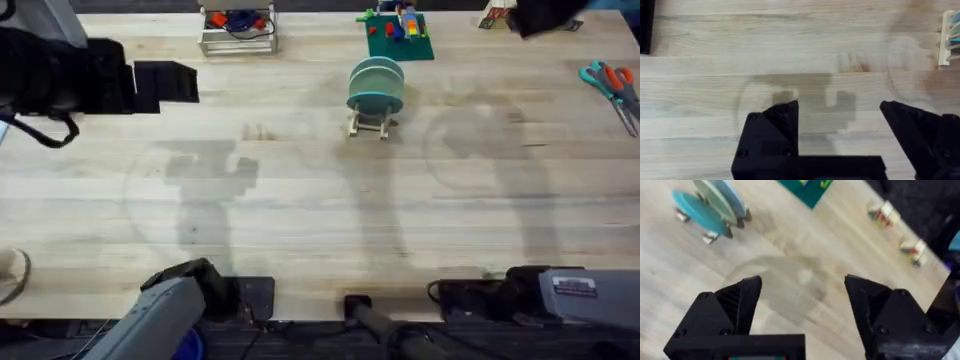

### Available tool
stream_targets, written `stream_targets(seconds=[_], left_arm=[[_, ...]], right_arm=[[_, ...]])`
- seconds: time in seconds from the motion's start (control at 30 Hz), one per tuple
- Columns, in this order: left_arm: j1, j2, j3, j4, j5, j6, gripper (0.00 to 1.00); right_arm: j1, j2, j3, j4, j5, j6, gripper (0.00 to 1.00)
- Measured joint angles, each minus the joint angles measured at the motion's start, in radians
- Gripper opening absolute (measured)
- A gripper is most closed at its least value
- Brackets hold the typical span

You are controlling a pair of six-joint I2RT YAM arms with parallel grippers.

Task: Pick up the plates from the table one by one and place each into a slot on the dish rack.

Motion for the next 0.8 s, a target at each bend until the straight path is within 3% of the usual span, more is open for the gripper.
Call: stream_targets(seconds=[0.27, 0.4, 0.8], left_arm=[[0.0, 0.0, 0.0, 0.0, 0.0, 0.0, 0.993], [0.0, 0.0, 0.0, 0.0, 0.0, 0.0, 0.993], [0.0, 0.0, 0.0, 0.0, 0.0, 0.0, 0.994]], right_arm=[[-0.041, -0.207, -0.343, 0.028, -0.002, -0.006, 0.994], [-0.041, -0.284, -0.462, 0.061, -0.005, 0.003, 0.994], [-0.041, -0.3, -0.504, 0.252, -0.099, 0.352, 0.995]])
